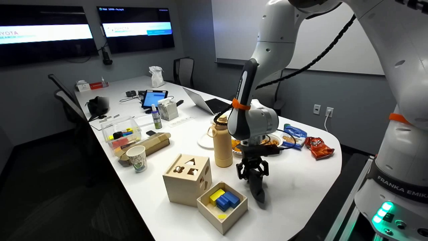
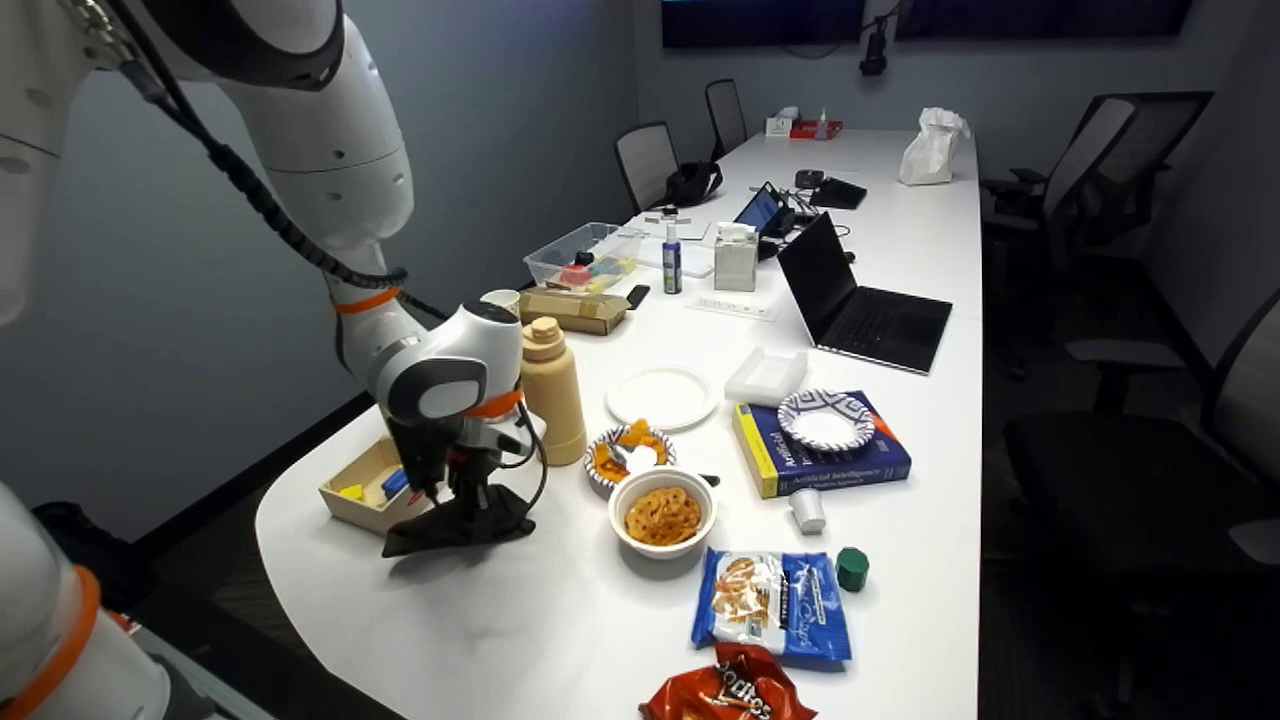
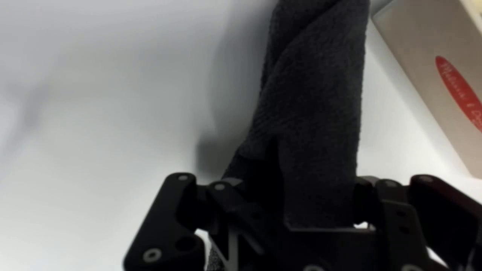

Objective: Use the black towel to wipe the table

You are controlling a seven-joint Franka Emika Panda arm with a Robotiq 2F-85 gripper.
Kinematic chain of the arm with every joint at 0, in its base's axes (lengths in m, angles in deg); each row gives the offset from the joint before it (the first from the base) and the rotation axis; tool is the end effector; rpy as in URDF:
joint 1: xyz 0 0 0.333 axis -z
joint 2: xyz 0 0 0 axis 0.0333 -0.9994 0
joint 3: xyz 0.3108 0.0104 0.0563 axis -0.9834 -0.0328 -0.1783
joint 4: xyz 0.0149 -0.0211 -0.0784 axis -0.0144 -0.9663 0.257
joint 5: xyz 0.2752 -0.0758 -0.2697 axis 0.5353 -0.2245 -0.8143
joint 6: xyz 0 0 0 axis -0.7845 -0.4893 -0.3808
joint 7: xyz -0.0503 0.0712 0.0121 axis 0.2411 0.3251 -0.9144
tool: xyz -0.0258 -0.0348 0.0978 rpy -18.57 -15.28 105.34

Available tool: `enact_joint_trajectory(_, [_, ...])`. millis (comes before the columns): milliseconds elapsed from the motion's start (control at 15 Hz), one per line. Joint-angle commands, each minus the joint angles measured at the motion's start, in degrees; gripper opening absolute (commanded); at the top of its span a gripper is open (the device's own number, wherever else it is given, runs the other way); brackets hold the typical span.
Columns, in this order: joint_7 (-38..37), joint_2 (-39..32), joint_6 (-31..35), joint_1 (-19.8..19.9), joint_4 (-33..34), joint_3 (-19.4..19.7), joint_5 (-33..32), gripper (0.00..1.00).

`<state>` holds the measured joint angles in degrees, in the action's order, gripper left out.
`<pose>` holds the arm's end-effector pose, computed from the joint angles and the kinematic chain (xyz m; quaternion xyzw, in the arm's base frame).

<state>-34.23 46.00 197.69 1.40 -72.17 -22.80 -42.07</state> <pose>0.4217 0.0512 0.0532 -0.9539 0.2634 0.1298 0.0620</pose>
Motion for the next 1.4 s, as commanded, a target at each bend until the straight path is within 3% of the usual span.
enact_joint_trajectory(0, [-0.9, 2.6, -0.2, 1.7, -5.2, -2.1, 2.5, 0.05])
enact_joint_trajectory(200, [-4.5, 5.5, 2.8, 3.4, -11.7, -2.8, 8.7, 0.05])
enact_joint_trajectory(467, [-1.6, 7.9, 9.3, 10.0, -16.6, -3.5, 17.5, 0.05])
enact_joint_trajectory(800, [-0.2, 5.1, 12.0, 21.0, -11.6, -1.3, 21.5, 0.05])
enact_joint_trajectory(1000, [-1.4, 3.6, 12.0, 24.9, -8.9, 0.2, 21.3, 0.05])
enact_joint_trajectory(1333, [-0.9, 3.1, 13.0, 30.8, -9.3, -1.3, 23.7, 0.05])
